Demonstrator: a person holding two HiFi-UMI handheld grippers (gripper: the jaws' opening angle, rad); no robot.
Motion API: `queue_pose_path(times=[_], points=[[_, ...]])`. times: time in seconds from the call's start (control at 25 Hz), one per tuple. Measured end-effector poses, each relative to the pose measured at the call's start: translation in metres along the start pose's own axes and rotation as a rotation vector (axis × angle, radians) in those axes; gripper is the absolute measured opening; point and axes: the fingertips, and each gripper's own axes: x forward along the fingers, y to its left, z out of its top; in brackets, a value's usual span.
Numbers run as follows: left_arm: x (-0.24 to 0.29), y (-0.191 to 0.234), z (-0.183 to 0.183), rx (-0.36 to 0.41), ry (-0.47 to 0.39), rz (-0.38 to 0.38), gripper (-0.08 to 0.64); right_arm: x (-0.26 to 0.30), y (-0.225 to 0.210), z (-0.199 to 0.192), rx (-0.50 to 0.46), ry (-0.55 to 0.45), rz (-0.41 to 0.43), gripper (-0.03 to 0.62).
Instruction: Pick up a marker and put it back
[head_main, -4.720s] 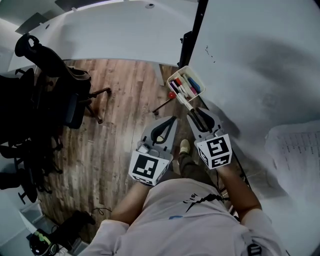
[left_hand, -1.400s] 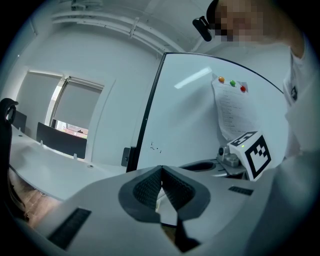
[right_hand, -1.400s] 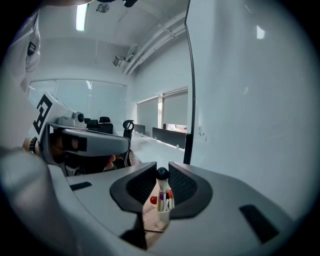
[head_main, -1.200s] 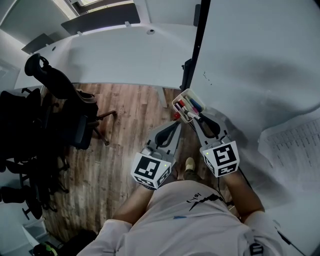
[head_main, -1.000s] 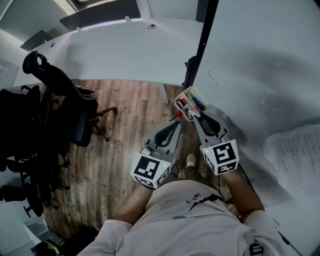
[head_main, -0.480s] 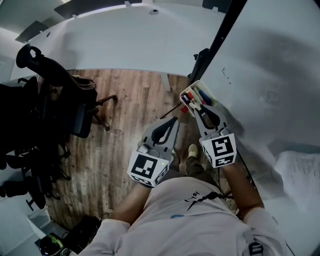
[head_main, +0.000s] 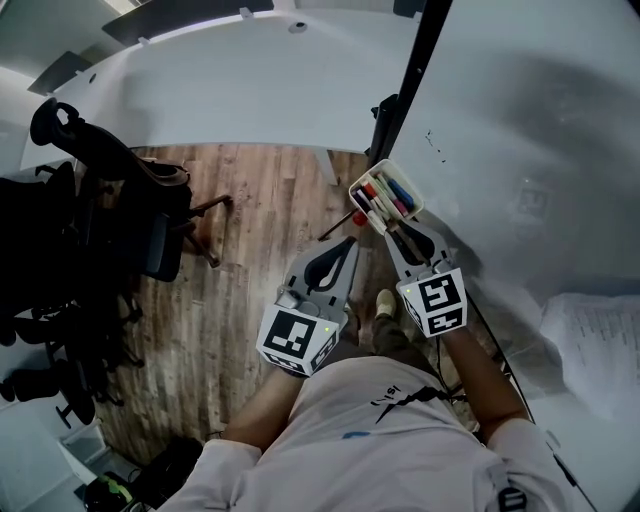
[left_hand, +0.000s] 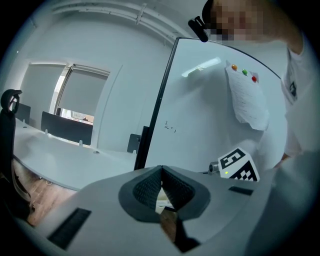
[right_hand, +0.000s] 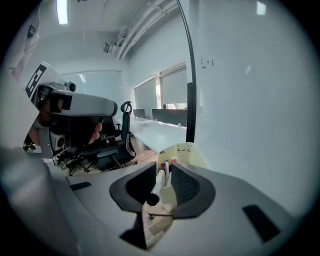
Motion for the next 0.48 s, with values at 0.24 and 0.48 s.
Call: queue_pose_path(times=[0.24,0.48], points=[[-0.005,-0.018,0.001,0.005,-0.007,0.01,0.011,-0.02,0.003,0.007,-0.017,-0.021,0.012,0.084],[-0.012,-0.036,0.009,0.022,-0.031,0.018,0.011,-0.038,0.011,0.026,-0.038,-0.057,0.031,0.084]])
